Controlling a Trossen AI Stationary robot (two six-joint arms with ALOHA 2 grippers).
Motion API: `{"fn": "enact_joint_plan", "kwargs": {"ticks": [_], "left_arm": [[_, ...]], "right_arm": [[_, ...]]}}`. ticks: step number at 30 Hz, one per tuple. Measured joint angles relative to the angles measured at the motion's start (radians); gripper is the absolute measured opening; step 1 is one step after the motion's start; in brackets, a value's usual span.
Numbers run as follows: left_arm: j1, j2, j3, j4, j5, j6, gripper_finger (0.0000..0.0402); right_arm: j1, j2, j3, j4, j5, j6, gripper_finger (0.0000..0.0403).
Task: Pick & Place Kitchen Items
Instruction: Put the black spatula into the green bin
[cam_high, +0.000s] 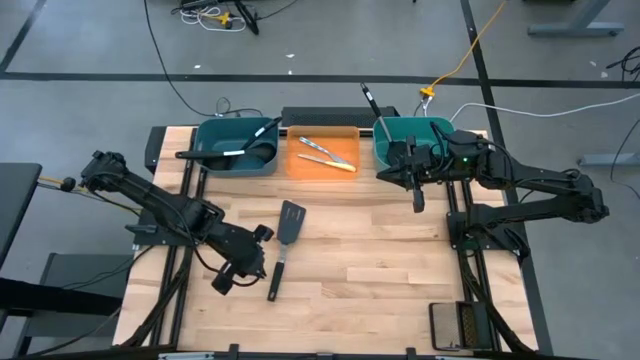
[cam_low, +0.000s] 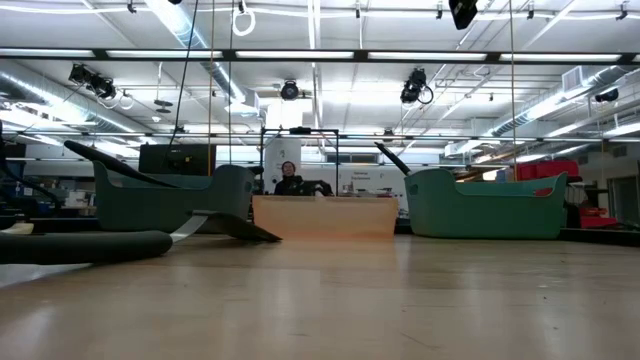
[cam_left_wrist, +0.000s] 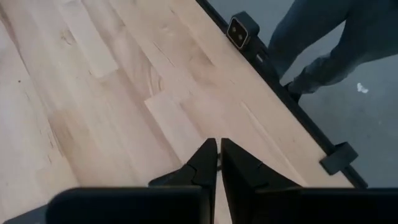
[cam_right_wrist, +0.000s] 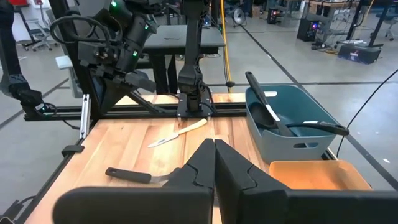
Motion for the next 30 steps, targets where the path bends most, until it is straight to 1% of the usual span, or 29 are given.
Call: {"fn": "enact_joint_plan", "kwargs": {"ticks": [5,9,12,19,23,26,30], "left_arm": [[0.0,0.0,0.0,0.007,-0.01,0.017,0.0043],[0.0,0.0,0.0,0.006,-0.013,0.02,0.0066],[0.0,0.0,0.0,0.006,-0.013,0.022,0.0089],[0.001,0.0,0.013,0.001,-0.014,0.054,0.0157],[0.001,0.0,0.042,-0.004,-0.044,0.059,0.0193],[0.001,0.0,0.071,-0.009,-0.044,0.061,0.0214],[0.001,0.024,0.112,-0.056,-0.061,0.065,0.0231]], "right_arm": [[0.0,0.0,0.0,-0.003,0.0,0.0,0.0005],[0.0,0.0,0.0,-0.007,0.009,0.004,0.0005],[0.0,0.0,0.0,-0.019,0.034,0.026,0.0005],[0.0,0.0,0.0,-0.034,0.034,0.029,0.0005],[0.0,0.0,0.0,-0.043,0.034,0.017,0.0005],[0.0,0.0,0.0,-0.051,0.03,0.007,0.0005],[0.0,0.0,0.0,-0.065,0.026,-0.002,0.0005]]}}
